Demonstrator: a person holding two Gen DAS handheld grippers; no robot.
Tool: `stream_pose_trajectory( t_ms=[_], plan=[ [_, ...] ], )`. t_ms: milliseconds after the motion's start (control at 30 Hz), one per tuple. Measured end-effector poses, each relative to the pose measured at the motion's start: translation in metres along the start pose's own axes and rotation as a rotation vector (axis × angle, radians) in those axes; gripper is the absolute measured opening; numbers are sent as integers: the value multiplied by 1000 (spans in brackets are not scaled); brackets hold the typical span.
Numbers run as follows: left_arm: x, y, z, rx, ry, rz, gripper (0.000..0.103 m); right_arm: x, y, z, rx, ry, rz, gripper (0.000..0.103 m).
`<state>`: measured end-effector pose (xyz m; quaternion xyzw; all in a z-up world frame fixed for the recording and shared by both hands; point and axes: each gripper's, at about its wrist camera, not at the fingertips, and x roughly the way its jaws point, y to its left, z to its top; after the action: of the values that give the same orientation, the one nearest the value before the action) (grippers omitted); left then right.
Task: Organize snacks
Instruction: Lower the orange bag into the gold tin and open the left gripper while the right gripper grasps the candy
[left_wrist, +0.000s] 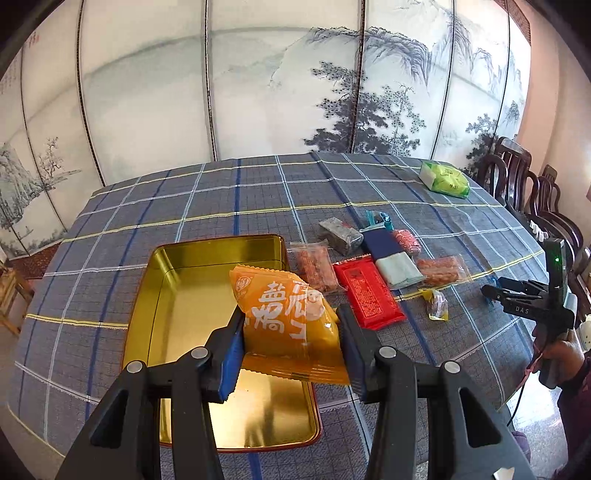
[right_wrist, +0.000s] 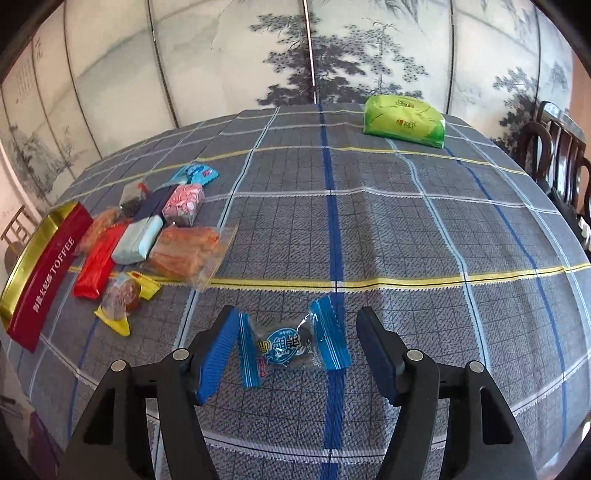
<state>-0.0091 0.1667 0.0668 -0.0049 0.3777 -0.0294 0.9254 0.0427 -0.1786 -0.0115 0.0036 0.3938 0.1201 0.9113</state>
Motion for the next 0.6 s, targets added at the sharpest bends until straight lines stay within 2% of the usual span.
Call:
stream_pose_trajectory(
  t_ms=[100,133,167,233,500,600],
  plan=[
    [5,3,0,-11,10,3,44,4,-2,-2,4,16,8,65],
    [7,4,0,-14,14,5,44,5,-3,-2,7,16,1,57],
    [9,5,0,-17,17,7,44,5,-3,-1,10,9,-10,45],
    [12,7,-1,-18,21,12,44,5,-4,2,12,5,-26,37],
    [29,30,8,-29,16,15,44,1,-11,0,55,-18,7,36],
    [45,41,15,-17,25,68,44,2,-13,0,82,-34,12,36]
  ],
)
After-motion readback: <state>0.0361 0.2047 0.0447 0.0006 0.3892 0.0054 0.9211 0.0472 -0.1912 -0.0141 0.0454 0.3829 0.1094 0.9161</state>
